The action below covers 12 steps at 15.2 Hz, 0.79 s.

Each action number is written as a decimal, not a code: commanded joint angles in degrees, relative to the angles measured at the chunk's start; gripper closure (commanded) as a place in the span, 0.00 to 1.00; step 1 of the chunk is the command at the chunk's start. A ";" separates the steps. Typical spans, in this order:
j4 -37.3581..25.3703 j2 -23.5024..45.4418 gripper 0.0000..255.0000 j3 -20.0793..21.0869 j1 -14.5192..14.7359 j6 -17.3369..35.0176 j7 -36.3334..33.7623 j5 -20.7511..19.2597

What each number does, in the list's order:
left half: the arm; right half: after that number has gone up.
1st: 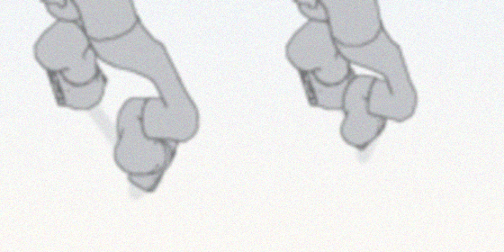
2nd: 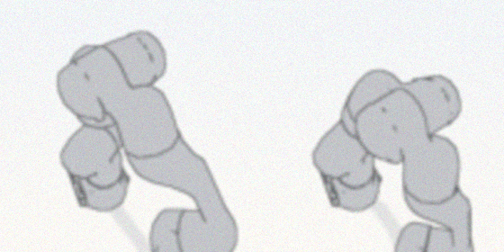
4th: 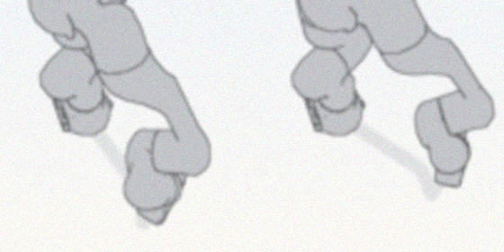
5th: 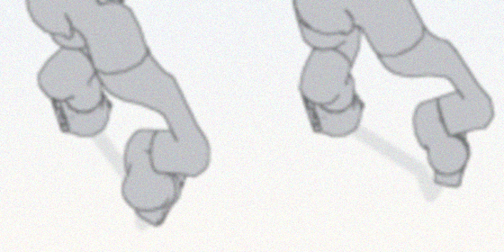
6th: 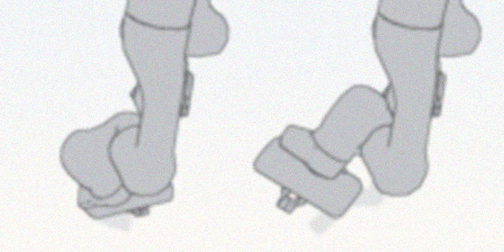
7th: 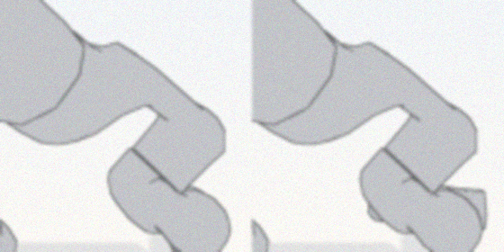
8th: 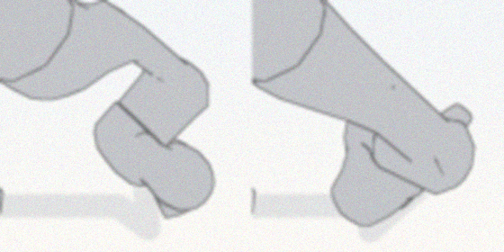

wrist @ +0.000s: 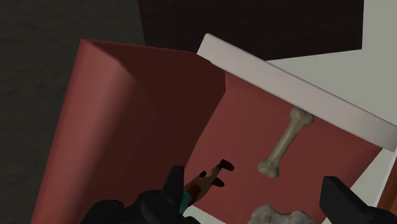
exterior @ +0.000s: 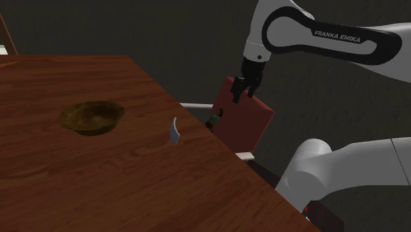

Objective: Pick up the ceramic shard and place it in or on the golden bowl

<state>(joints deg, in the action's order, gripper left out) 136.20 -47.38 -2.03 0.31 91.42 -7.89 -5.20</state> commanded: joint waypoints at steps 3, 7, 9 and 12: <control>1.18 -0.33 0.00 1.92 0.56 1.08 -3.69 2.85; 2.77 -0.11 0.00 5.92 1.74 3.87 -10.97 8.57; 3.16 0.44 0.00 7.97 2.35 5.57 -14.54 11.35; 3.22 1.84 0.00 11.09 3.22 8.46 -19.79 15.33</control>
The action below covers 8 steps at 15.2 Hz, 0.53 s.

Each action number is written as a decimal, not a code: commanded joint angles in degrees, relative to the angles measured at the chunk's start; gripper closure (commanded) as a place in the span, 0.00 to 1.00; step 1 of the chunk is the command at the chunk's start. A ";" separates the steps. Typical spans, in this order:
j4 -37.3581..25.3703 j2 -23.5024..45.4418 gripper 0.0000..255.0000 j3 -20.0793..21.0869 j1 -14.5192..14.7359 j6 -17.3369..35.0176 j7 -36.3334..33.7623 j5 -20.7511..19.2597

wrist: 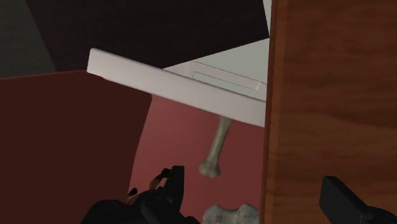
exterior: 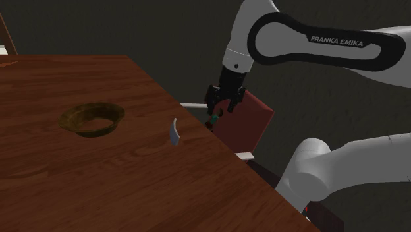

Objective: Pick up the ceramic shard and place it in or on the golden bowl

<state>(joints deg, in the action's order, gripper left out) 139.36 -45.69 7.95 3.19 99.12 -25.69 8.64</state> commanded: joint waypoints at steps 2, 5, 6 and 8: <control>-0.27 1.45 0.00 3.21 0.84 2.89 -5.41 3.97; -1.31 3.91 0.00 6.40 1.40 6.29 -10.41 7.36; -1.81 4.86 0.00 7.47 1.53 7.47 -12.04 8.38; -3.01 6.94 0.00 9.63 1.67 9.88 -15.28 10.24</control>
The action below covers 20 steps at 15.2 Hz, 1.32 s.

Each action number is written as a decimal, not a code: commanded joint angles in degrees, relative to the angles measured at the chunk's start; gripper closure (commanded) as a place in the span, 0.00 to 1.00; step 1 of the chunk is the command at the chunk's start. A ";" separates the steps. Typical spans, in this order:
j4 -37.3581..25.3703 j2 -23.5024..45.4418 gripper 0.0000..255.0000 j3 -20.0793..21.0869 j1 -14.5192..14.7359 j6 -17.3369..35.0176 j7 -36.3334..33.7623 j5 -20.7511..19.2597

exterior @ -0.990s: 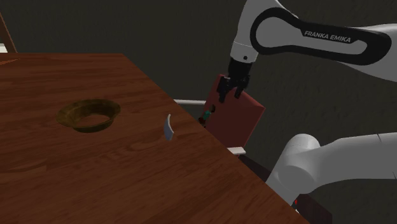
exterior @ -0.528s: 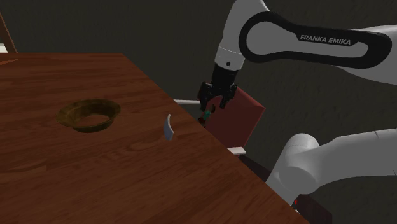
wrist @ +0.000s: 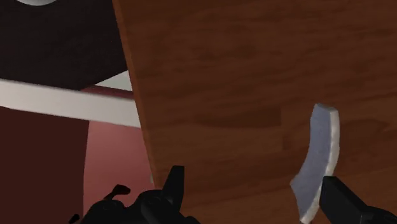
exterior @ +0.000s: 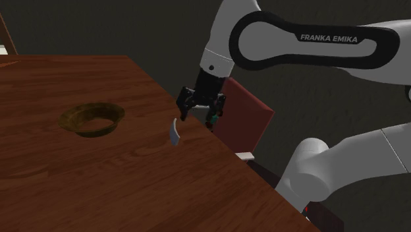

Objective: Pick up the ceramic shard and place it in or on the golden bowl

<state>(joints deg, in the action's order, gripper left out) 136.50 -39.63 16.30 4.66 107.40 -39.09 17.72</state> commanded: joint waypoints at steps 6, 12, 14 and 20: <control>-2.23 5.99 0.00 5.96 0.13 7.95 -8.04 4.17; 0.51 7.70 0.00 7.41 0.29 12.52 -7.93 4.83; 0.51 7.70 0.00 7.41 0.29 12.52 -7.93 4.83; 0.50 7.70 0.00 7.41 0.29 12.51 -7.93 4.83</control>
